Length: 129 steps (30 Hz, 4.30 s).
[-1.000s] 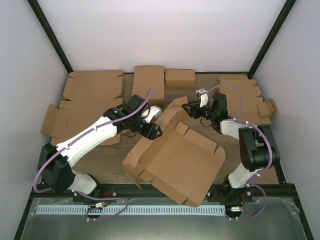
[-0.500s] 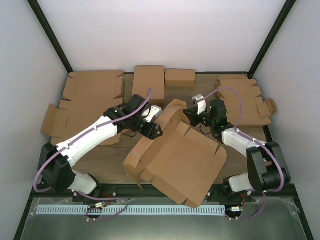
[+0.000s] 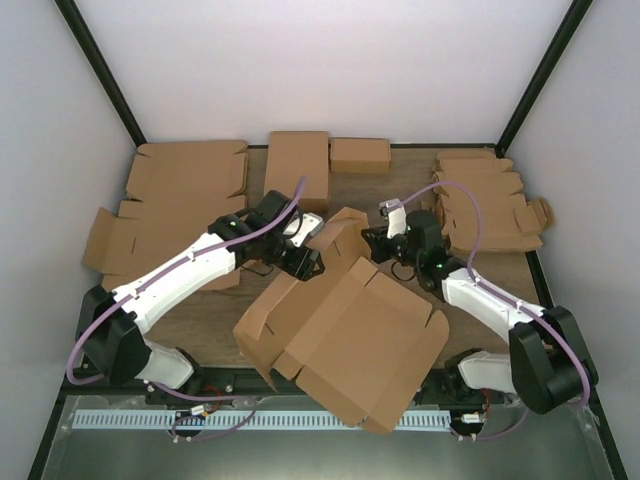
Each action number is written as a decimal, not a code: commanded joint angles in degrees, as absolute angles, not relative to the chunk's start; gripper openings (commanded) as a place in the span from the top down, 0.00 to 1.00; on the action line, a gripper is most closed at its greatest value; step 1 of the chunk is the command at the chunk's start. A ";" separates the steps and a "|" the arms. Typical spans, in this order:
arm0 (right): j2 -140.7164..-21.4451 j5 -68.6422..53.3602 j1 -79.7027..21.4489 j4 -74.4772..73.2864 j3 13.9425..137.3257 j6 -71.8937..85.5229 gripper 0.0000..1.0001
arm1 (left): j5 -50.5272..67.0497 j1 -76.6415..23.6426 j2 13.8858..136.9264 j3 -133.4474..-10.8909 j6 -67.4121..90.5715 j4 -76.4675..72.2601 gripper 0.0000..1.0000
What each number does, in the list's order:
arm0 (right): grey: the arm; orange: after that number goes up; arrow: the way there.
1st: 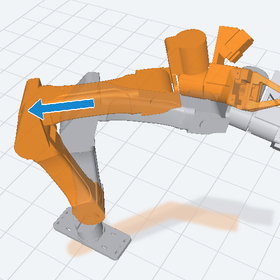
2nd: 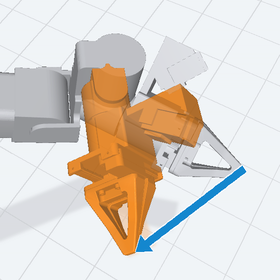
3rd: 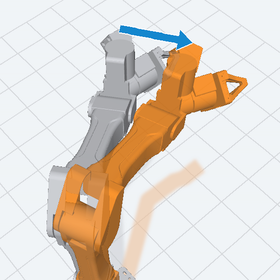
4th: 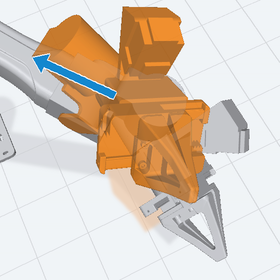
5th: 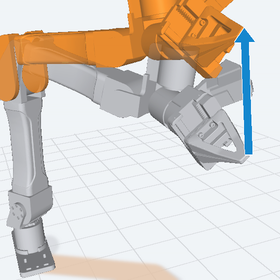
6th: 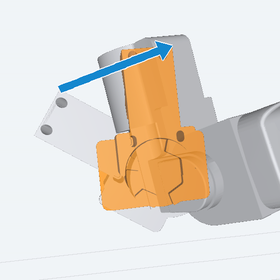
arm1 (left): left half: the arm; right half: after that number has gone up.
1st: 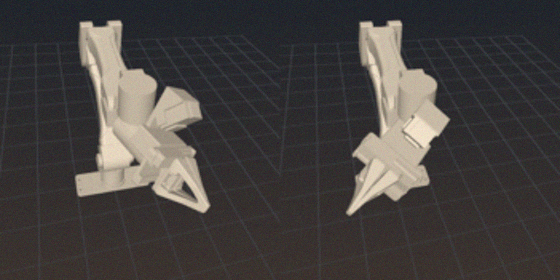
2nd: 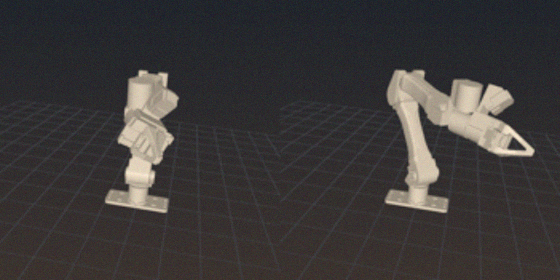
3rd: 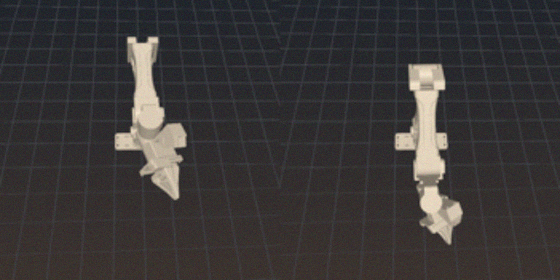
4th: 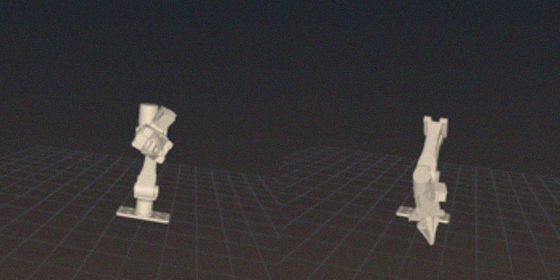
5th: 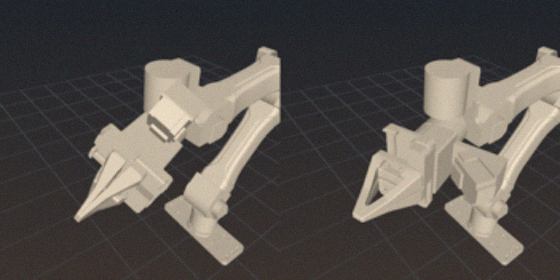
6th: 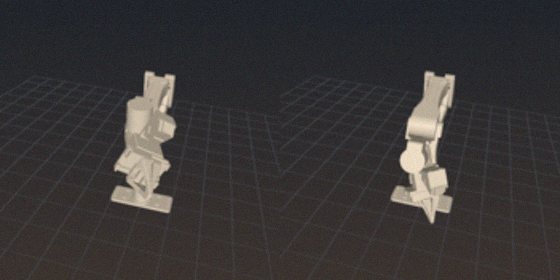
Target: Fold the paper box
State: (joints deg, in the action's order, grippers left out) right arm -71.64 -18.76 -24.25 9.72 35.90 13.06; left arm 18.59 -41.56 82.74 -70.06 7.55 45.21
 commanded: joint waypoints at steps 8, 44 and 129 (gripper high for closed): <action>-63.88 -13.29 -29.68 12.03 28.99 25.40 0.99 | 18.85 -45.29 83.53 -71.04 8.70 40.45 0.38; -79.05 -12.91 -29.95 31.43 39.05 18.61 0.99 | -33.23 -55.08 91.44 -80.94 3.44 49.65 0.39; -75.24 -9.41 -30.24 22.37 39.86 20.24 0.99 | -68.51 -65.09 96.60 -77.95 1.84 54.59 0.96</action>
State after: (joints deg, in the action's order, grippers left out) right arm -78.65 -6.72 -29.54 22.85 39.27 17.58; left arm -67.07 -64.99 93.80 -76.51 4.21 58.48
